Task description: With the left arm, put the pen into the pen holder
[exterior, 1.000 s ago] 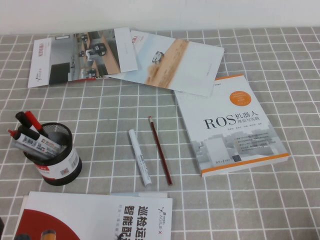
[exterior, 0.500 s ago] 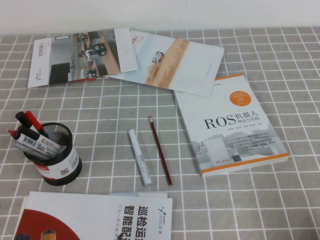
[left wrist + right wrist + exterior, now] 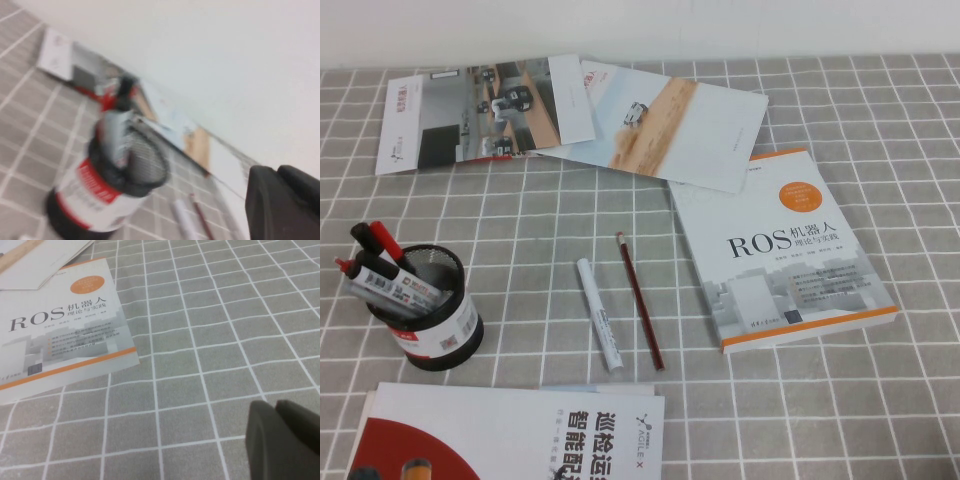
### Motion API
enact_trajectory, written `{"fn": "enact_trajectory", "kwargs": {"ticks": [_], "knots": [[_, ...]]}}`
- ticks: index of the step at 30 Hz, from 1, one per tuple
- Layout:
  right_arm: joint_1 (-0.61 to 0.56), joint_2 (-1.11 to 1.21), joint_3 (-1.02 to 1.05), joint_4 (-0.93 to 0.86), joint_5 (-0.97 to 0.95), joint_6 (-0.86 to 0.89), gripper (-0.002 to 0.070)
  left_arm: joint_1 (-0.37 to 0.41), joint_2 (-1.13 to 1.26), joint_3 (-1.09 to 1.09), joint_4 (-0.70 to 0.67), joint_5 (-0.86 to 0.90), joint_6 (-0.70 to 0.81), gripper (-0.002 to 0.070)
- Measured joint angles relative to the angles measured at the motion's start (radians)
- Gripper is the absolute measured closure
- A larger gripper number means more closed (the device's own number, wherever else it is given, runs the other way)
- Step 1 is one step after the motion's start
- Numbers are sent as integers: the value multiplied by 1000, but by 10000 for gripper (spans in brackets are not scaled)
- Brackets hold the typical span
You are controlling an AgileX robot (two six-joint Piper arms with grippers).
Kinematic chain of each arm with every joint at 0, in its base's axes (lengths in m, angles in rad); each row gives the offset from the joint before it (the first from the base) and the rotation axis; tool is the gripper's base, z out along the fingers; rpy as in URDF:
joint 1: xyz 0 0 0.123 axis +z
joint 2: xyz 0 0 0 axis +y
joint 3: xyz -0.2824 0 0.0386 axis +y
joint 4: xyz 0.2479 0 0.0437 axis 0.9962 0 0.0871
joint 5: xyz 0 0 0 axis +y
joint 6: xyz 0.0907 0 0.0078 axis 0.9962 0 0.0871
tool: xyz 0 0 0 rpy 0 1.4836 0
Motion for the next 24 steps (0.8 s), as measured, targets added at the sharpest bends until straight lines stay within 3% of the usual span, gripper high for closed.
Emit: {"fn": "enact_trajectory", "kwargs": {"ticks": [9,14,20,24], "knots": [[0,0,0,0,0,0,691,0,330,-310,74,347,23,678],[0,0,0,0,0,0,691,0,582,-522,130,578,118,678],[0,0,0,0,0,0,691,-9,870,-700,166,657,201,678],[0,0,0,0,0,0,691,-67,1055,-808,238,702,171,678]]}}
